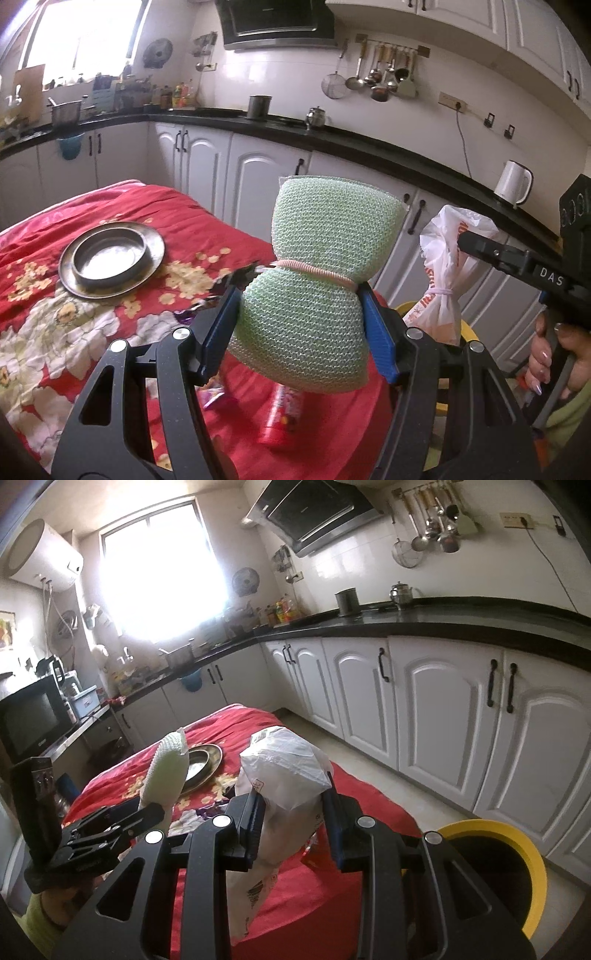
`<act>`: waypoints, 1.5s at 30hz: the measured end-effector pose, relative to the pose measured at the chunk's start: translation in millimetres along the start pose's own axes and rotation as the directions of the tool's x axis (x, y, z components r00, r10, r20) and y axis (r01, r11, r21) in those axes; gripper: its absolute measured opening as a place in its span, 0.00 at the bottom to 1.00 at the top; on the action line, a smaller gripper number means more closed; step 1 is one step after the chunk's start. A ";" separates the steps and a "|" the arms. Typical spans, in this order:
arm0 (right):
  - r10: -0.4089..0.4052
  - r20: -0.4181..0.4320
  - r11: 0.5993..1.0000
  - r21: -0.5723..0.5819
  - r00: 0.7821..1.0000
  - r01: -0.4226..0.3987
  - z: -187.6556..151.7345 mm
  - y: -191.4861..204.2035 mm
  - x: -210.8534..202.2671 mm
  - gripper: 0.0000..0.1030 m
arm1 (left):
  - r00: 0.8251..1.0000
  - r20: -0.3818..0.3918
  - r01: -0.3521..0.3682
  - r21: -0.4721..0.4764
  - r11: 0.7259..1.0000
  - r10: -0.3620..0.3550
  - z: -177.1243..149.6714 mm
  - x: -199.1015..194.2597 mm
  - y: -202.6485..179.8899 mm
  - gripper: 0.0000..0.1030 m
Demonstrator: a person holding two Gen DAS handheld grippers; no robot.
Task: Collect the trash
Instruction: 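Carry the green scrubber and white plastic bag over the bin with both tools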
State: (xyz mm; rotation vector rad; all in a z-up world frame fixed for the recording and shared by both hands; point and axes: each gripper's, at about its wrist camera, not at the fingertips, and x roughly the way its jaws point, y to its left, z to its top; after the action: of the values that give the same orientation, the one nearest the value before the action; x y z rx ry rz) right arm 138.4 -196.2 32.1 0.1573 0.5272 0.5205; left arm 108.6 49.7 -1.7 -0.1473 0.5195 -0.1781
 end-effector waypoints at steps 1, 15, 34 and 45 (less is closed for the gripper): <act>-0.007 0.004 1.000 0.001 1.000 0.007 -0.7 -2.5 -3.2 0.27 | 1.000 0.001 0.002 0.005 1.000 -0.002 0.0 -0.1 -2.8 0.54; -0.083 0.034 0.996 0.034 0.996 0.082 -13.0 -35.5 -37.4 0.27 | 0.998 -0.008 0.056 0.072 0.996 -0.055 -3.6 3.0 -44.1 0.54; -0.202 0.072 0.971 0.142 0.977 0.190 -24.2 -95.4 -72.5 0.27 | 0.987 -0.082 0.151 0.172 0.973 -0.139 -23.1 28.1 -104.9 0.54; -0.298 0.088 0.947 0.151 0.951 0.283 -32.6 -121.5 -84.6 0.27 | 0.973 -0.134 0.216 0.219 0.951 -0.190 -36.7 44.5 -138.1 0.54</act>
State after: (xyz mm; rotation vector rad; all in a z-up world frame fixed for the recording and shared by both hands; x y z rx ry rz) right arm 111.6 -343.5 8.2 0.2331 0.4689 0.1858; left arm 109.9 -97.5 -29.1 0.0389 0.5899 -0.4495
